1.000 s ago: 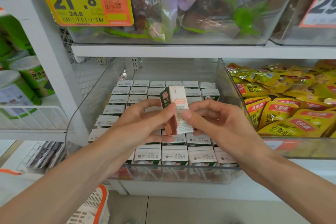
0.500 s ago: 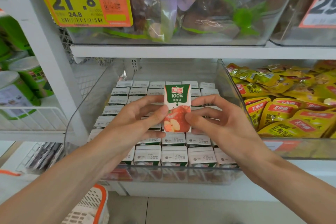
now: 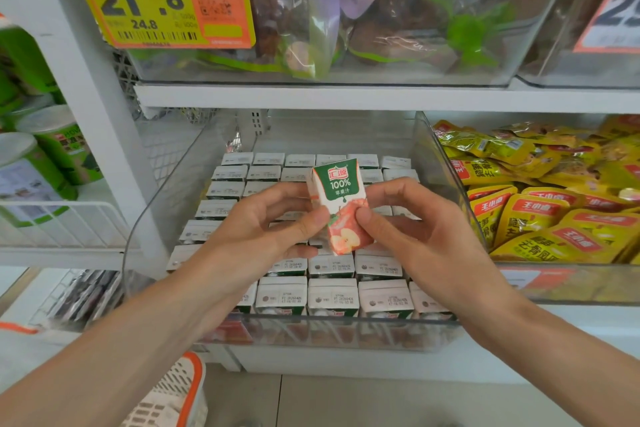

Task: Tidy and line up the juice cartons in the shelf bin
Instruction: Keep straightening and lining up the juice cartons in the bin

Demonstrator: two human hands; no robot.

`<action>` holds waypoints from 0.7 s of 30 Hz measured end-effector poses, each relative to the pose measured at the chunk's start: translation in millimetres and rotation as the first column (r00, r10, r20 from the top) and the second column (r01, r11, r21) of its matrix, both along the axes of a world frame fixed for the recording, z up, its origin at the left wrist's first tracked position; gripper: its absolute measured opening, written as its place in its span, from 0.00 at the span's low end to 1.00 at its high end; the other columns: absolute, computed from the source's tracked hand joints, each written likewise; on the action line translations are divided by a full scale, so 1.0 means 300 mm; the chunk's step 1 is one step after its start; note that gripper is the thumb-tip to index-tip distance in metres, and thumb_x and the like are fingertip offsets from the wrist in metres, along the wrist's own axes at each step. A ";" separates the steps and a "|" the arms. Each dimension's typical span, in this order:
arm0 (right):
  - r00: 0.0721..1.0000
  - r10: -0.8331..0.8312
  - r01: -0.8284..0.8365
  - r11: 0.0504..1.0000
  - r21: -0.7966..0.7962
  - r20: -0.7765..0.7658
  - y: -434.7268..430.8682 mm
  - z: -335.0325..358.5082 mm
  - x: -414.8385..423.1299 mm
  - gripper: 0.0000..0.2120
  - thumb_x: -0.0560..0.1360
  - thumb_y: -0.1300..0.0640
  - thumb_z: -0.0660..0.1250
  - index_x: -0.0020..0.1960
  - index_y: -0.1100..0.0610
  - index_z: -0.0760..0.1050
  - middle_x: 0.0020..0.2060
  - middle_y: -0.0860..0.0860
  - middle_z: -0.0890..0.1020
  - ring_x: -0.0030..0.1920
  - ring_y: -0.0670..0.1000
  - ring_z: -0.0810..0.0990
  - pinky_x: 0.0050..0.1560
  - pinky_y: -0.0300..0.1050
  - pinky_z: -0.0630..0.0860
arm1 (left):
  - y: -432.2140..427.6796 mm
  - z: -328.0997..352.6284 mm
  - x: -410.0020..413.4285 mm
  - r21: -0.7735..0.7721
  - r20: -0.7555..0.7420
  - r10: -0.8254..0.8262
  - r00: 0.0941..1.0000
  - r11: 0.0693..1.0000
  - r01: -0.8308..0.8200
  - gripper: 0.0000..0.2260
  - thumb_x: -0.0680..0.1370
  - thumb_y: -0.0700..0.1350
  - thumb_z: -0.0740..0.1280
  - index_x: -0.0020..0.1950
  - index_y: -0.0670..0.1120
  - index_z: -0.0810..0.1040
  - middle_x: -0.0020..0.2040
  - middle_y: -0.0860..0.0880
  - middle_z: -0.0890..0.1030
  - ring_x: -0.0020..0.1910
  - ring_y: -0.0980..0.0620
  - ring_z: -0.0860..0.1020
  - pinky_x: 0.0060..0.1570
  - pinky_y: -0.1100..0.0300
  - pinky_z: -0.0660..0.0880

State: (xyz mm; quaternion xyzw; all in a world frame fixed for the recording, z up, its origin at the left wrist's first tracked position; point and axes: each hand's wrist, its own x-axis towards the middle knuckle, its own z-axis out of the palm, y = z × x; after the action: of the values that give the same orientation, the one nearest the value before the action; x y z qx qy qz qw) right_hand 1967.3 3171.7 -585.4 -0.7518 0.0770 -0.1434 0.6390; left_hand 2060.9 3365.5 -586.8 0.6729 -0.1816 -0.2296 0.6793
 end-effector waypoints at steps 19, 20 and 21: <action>0.987 0.138 -0.124 0.980 0.155 -0.081 0.002 0.013 -0.001 0.20 0.75 0.56 0.77 0.65 0.49 0.79 0.53 0.48 0.89 0.55 0.48 0.88 0.59 0.42 0.83 | -0.010 0.021 -0.019 -0.015 -0.040 -0.125 0.991 0.992 0.124 0.19 0.73 0.57 0.74 0.63 0.55 0.85 0.61 0.53 0.86 0.61 0.54 0.84 0.55 0.66 0.80; 0.984 0.161 -0.148 0.976 0.158 -0.074 0.002 0.010 0.000 0.17 0.76 0.57 0.76 0.64 0.51 0.79 0.54 0.48 0.89 0.56 0.48 0.88 0.60 0.42 0.83 | -0.011 0.024 -0.021 -0.020 -0.049 -0.109 0.993 0.994 0.108 0.20 0.73 0.56 0.74 0.63 0.54 0.85 0.60 0.52 0.87 0.60 0.53 0.85 0.54 0.65 0.81; 0.981 0.182 -0.172 0.975 0.139 -0.063 0.003 0.007 0.000 0.15 0.78 0.58 0.75 0.63 0.52 0.79 0.55 0.48 0.89 0.57 0.48 0.87 0.61 0.41 0.82 | -0.013 0.026 -0.022 -0.022 -0.057 -0.086 0.995 0.996 0.085 0.21 0.72 0.56 0.76 0.64 0.53 0.84 0.58 0.50 0.87 0.58 0.51 0.86 0.53 0.63 0.82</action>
State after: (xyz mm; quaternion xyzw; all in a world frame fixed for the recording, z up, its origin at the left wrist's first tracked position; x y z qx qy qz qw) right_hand 1967.4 3172.7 -583.4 -0.7163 0.0429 -0.0520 0.6945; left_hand 2054.3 3361.7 -579.0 0.6510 -0.1929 -0.2761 0.6803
